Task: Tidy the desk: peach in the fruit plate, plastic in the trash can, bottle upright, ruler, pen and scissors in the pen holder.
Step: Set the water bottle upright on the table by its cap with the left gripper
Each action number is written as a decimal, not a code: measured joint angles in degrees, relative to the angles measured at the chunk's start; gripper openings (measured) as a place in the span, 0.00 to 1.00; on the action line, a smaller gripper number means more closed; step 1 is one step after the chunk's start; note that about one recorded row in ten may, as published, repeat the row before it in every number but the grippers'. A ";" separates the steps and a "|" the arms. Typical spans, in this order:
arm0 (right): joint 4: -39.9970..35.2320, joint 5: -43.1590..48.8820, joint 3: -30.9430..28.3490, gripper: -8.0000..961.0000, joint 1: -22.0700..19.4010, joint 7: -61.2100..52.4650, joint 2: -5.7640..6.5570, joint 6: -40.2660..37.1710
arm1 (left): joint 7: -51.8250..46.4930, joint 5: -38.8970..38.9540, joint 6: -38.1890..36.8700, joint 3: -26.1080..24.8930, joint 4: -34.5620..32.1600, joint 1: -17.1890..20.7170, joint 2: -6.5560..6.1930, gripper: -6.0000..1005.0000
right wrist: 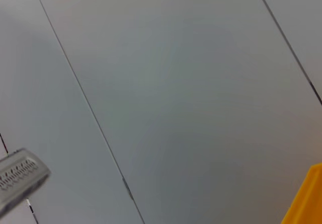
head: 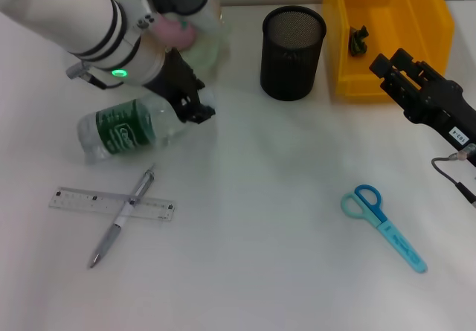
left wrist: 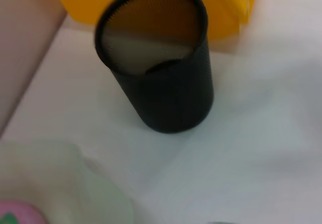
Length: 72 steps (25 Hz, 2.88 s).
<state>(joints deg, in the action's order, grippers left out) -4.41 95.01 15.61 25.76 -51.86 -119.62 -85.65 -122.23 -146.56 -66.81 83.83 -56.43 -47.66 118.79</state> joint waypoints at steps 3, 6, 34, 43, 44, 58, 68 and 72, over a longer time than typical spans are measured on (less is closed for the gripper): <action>0.01 -0.01 0.02 0.57 0.13 0.07 0.01 0.03 | -0.43 -0.02 -0.69 -0.17 -2.98 1.13 -0.05 0.44; 0.02 -0.01 0.04 0.57 0.24 0.09 0.01 0.05 | -0.63 0.05 -1.36 -0.81 -5.84 2.62 -0.10 0.44; 0.62 0.00 0.03 0.57 2.69 0.18 0.01 1.54 | 0.99 9.24 -5.88 -10.37 -20.43 12.27 -0.35 0.44; 0.72 0.00 0.03 0.57 3.18 0.18 0.01 1.59 | 4.46 15.65 -6.14 -15.22 -21.54 15.71 -0.44 0.44; 0.72 0.00 0.03 0.57 3.18 0.18 0.01 1.59 | 4.71 16.11 -6.14 -15.85 -21.55 16.00 -0.44 0.44; 0.92 0.00 -0.05 0.57 3.52 0.18 0.01 1.64 | 6.82 19.32 -5.39 -17.57 -20.93 18.74 -0.37 0.43; 1.26 0.00 0.10 0.57 3.27 0.18 0.01 1.63 | 7.02 19.31 -5.56 -17.46 -20.79 18.71 -0.37 0.46; 1.25 0.00 0.10 0.57 3.17 0.18 0.01 1.52 | 7.26 19.40 -5.95 -17.52 -21.04 18.75 -0.36 0.48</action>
<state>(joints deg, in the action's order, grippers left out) -3.15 95.01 15.71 28.93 -51.67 -119.61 -84.13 -114.97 -127.16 -72.76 66.31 -77.47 -28.91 118.42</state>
